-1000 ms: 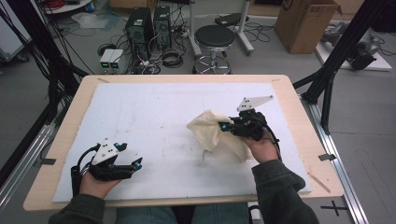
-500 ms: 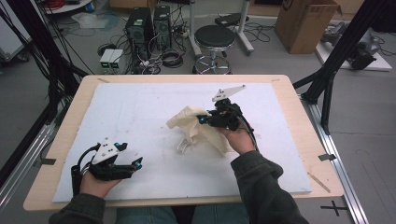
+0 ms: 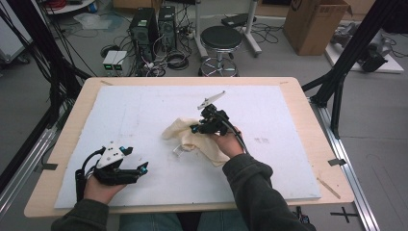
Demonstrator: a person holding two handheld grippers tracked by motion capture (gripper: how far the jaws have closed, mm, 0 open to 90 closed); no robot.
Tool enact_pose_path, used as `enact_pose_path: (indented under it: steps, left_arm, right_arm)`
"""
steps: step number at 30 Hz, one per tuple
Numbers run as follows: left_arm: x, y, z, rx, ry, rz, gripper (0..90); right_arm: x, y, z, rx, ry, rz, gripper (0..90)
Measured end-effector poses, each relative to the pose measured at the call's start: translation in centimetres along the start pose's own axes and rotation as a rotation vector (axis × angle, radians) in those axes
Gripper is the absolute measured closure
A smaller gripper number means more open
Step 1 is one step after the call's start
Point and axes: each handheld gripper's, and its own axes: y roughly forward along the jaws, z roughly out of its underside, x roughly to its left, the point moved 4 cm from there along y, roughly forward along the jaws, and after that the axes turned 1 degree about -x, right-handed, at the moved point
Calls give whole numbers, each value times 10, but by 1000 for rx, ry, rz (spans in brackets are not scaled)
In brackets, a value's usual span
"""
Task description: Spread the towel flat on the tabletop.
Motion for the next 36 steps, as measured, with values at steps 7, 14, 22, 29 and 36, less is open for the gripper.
enact_pose_path:
  steps: [7, 14, 22, 29, 36]
  left_arm:
    - [-3, 11, -4, -5, -8, 22, 237]
    - [-8, 25, -12, -10, -13, 56, 283]
    - [-17, 45, -15, 11, -35, 93, 334]
    - [-22, 69, -15, 55, -33, 133, 414]
    - [-19, 89, -16, 107, -52, 147, 453]
  right_arm:
    - [-9, 22, 16, 28, 38, -6, 694]
    - [-8, 1, 14, -81, 30, -22, 509]
    - [-1, -42, 25, -145, -14, 6, 441]
    - [3, -66, 56, -152, -50, 14, 510]
    - [4, -71, 92, -112, -55, 3, 554]
